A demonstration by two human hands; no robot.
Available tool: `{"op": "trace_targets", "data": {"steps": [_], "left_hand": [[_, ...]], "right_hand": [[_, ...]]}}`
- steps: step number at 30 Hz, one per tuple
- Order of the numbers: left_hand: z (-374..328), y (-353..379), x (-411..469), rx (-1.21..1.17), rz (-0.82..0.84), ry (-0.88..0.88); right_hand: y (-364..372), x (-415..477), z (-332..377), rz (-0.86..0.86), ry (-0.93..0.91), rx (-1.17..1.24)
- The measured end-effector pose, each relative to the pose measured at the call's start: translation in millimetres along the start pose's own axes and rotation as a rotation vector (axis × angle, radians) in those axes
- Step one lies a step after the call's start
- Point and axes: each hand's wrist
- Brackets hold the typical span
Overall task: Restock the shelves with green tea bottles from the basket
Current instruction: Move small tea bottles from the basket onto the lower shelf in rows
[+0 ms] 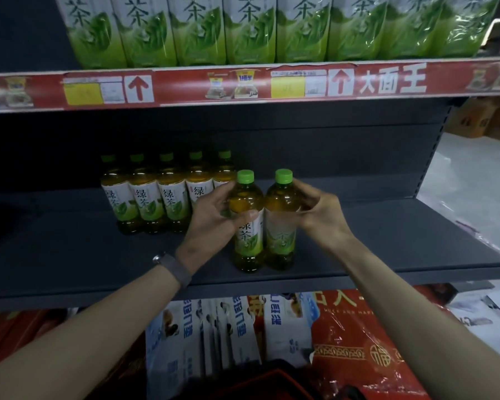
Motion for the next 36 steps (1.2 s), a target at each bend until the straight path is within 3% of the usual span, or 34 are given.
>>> {"op": "trace_targets", "data": {"steps": [6,11,15,29,36], "left_hand": [[25.0,-3.2,-20.3,0.091,0.081,-0.147],[58.9,12.0,-53.2,0.250,0.041,-0.353],[69.6,23.6,-52.8,0.276,-0.048,-0.364],[103.5,51.5,15.4,0.305,-0.080,-0.357],[108.7,71.1,25.8,0.437,-0.221,-0.399]], "right_hand": [[2.8,-5.1,-4.7,0.008,0.010,-0.021],[2.7,-25.9,-37.7,0.007,0.167,-0.262],[6.4,-36.0,-61.0,-0.054,0.166,-0.364],[-2.6,10.4,-91.8,-0.177,0.130,-0.396],[-4.4,34.1,-101.7,-0.209,0.105,-0.424]]}}
Point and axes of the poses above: each hand's wrist, its own x-axis towards the middle knuckle, its own y-axis out of the palm, z = x × y, and after that the axes turned 10 degrees about x, right-handed
